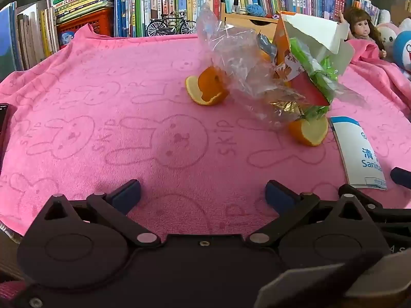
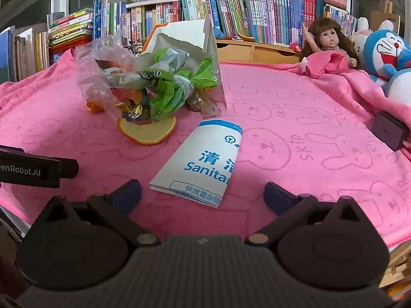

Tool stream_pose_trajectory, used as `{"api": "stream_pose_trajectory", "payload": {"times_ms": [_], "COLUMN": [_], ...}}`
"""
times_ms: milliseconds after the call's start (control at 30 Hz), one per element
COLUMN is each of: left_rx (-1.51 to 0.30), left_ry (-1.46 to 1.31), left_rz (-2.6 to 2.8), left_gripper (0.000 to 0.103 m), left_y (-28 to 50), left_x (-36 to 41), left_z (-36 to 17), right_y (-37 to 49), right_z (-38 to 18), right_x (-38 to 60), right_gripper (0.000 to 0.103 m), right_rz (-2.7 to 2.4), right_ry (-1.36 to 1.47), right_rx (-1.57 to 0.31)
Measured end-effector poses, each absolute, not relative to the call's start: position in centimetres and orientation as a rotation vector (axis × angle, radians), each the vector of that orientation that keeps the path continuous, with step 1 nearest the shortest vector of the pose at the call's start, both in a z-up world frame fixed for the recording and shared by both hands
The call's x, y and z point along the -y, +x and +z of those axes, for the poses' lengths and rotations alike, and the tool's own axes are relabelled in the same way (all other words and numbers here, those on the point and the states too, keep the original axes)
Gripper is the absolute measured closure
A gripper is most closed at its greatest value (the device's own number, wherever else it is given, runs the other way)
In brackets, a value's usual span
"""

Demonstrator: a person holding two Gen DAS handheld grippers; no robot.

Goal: Organize books

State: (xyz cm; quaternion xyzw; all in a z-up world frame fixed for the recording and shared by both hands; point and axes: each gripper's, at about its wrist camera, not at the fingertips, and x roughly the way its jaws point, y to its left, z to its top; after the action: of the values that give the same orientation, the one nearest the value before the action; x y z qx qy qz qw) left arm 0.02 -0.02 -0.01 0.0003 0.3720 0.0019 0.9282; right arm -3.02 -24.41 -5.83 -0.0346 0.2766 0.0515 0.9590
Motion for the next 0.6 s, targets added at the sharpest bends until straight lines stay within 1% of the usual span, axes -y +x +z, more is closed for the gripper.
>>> {"api": "stream_pose_trajectory", "payload": {"times_ms": [600], "left_rx": [-0.762], "left_ry": [-0.006], "left_rz": [0.001], "left_gripper": [0.0], "left_y": [0.01], "left_x": [0.0], "left_z": [-0.01], "right_y": [-3.0], "right_z": [-5.85], "right_x": [24.38], "right_gripper": [0.0], "right_rz": [0.104], "right_ry": [-0.071], "right_rx": [-0.562]}}
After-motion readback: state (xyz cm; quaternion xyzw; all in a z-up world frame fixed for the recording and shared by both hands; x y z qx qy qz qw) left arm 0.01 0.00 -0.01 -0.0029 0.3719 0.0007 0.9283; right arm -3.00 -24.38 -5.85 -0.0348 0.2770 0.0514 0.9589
